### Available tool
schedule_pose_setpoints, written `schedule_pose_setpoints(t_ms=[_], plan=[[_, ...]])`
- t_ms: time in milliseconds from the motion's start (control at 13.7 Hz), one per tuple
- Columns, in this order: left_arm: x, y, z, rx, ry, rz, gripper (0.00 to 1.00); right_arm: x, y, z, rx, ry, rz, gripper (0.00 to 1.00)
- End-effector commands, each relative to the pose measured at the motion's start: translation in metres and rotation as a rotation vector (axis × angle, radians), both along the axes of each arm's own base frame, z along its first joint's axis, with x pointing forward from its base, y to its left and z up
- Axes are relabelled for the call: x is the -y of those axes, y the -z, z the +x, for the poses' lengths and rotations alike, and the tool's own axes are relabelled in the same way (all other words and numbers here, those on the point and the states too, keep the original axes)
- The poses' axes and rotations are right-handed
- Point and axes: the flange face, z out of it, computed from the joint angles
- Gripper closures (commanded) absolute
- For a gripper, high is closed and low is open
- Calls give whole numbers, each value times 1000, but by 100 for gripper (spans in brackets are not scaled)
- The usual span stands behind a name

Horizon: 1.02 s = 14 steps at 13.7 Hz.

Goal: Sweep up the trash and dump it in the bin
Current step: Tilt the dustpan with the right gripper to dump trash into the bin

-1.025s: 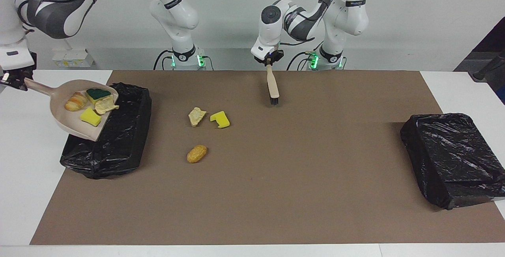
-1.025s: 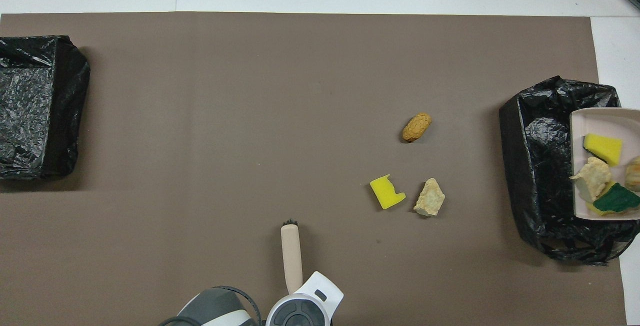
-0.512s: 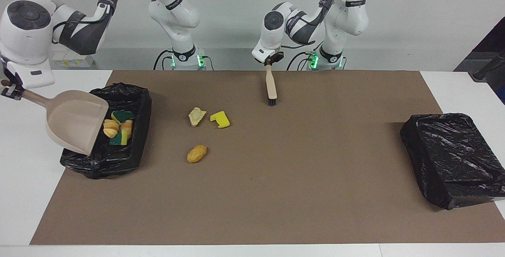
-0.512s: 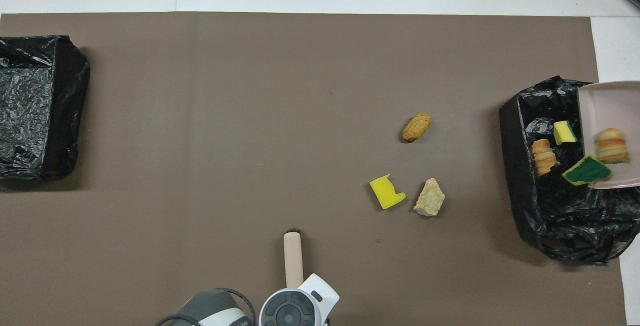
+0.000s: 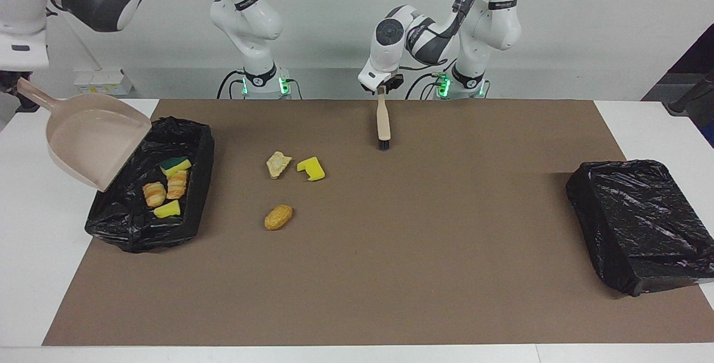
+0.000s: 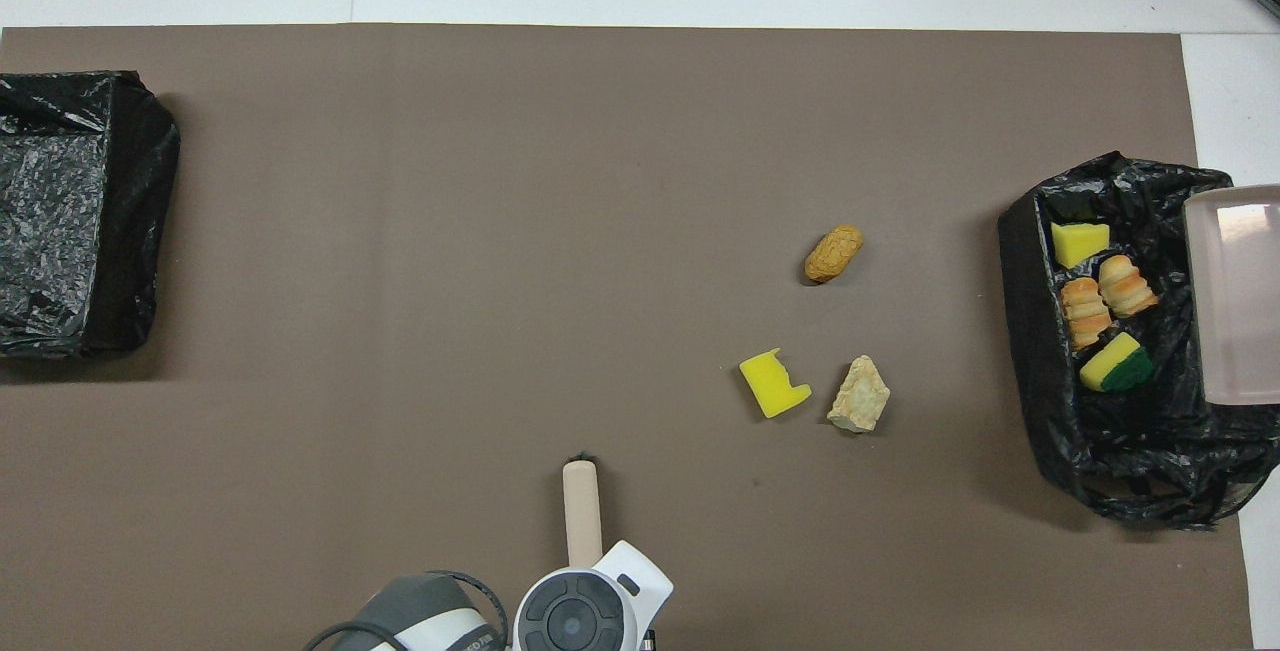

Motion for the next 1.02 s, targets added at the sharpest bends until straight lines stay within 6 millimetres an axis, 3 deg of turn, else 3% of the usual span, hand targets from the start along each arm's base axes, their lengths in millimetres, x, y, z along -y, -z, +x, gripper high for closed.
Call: schedule_pose_setpoints(t_ms=[0,146,220,366,439,732,952], plan=[[-9,2,11,8,-15,-12,0,-13,-15,-11,135,168,99,100],[-16,-9,35,58,-13,-2,0,-48,-6,-4,222,363,172,100],[-20,-13,47,92,2,9,0,-82,-2,7,259,422,187,100],[-31,-24,71,145,85,-6,0,-128,5,15,306,546,214,100],[-41,-38,97,182,91,-20,0,-153,9,18,322,607,246,100],[-84,-105,166,254,160,-9,0,-256,42,33,359,859,322,100],[-119,-163,214,340,176,-16,0,-297,65,35,304,932,377,100]])
